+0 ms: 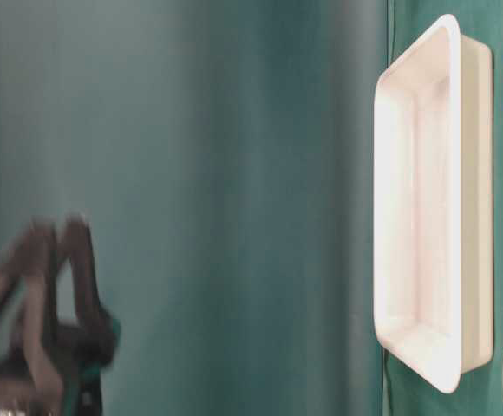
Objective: Pick up the tape from a random location and place it into the white case.
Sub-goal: 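Move the open left gripper over the yellow tape roll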
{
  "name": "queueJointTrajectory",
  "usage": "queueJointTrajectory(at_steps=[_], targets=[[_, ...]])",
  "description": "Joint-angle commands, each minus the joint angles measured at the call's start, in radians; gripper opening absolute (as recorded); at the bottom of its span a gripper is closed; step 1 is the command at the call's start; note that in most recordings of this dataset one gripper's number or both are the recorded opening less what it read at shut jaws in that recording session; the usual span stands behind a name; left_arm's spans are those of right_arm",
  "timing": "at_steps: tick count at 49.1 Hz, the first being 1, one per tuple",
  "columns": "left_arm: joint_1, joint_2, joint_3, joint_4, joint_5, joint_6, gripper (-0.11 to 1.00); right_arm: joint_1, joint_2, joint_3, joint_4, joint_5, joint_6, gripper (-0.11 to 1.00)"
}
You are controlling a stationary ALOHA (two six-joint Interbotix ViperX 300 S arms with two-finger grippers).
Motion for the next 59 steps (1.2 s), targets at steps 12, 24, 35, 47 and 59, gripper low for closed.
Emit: queueJointTrajectory(at_steps=[12, 24, 35, 47, 59], targets=[[-0.028, 0.146, -0.229, 0.000, 0.021, 0.018, 0.98, 0.000, -0.002, -0.018, 0.000, -0.005, 0.002, 0.93], [-0.018, 0.235, -0.344, 0.000, 0.086, 0.018, 0.98, 0.000, -0.005, -0.018, 0.000, -0.005, 0.002, 0.93], [-0.005, 0.261, -0.360, -0.002, 0.089, 0.014, 0.98, -0.002, -0.005, -0.018, 0.000, -0.005, 0.002, 0.93], [-0.006, 0.262, -0.360, -0.002, 0.089, 0.014, 0.98, 0.000, -0.005, -0.018, 0.000, -0.005, 0.002, 0.93], [-0.002, 0.270, -0.380, -0.006, 0.137, -0.008, 0.98, 0.000, -0.003, -0.017, 0.000, -0.003, 0.002, 0.93]])
